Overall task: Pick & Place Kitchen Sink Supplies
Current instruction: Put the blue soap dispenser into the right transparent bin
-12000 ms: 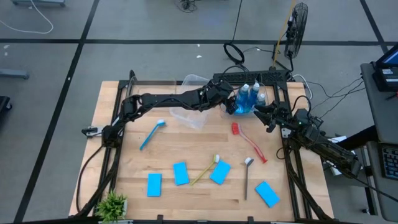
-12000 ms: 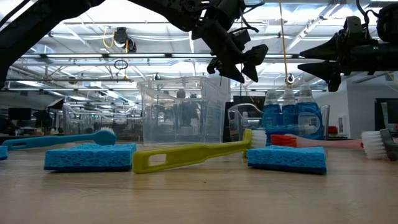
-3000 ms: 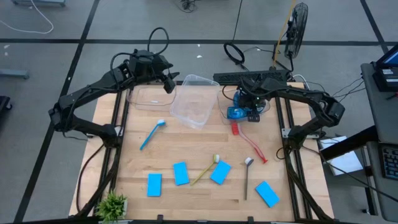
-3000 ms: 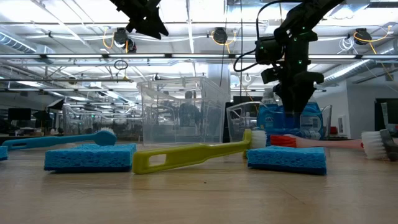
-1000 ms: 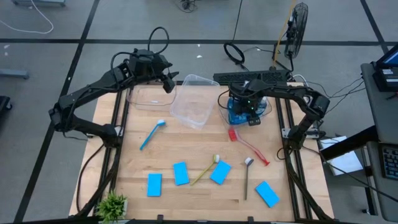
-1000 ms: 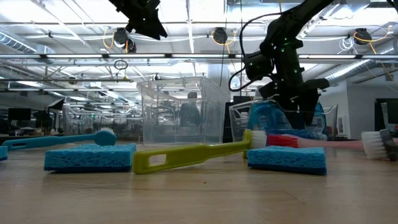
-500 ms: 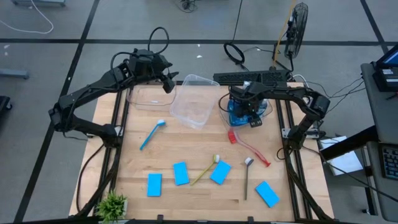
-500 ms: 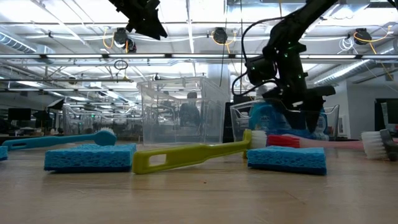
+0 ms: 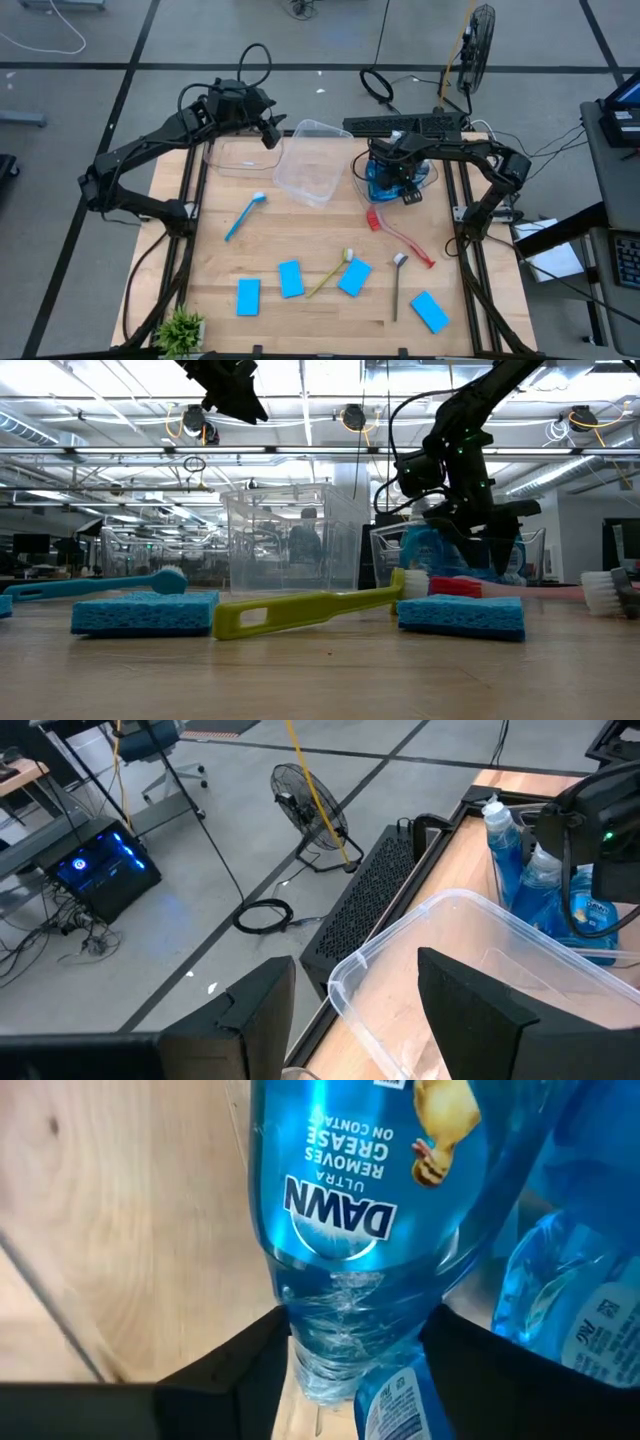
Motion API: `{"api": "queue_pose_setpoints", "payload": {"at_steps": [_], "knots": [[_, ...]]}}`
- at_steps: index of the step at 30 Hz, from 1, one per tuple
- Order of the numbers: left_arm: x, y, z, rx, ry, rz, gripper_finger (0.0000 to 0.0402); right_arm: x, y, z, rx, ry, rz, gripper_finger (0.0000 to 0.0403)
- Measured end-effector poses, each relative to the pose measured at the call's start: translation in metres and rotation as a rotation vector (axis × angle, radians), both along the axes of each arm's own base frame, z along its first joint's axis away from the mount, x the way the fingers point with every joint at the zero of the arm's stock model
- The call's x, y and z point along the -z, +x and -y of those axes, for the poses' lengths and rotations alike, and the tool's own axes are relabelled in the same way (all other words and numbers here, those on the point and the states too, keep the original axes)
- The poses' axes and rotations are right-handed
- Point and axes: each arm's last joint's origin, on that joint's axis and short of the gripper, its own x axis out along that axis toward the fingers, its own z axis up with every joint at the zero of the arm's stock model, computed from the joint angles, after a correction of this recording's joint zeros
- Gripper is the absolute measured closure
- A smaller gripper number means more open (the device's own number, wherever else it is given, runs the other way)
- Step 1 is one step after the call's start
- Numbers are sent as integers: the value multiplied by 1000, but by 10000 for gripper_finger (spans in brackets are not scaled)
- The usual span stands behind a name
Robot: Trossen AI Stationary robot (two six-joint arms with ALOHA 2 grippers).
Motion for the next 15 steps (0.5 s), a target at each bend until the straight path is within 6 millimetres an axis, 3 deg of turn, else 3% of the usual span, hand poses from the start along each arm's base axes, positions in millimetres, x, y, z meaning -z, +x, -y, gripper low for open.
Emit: {"api": "queue_pose_setpoints", "payload": {"at_steps": [6,15], "knots": [[0,0,0,0,0,0,188,10,2,1,6,14,-32,218],[0,0,0,2,5,-4,188,10,2,2,2,-16,-53,224]]}}
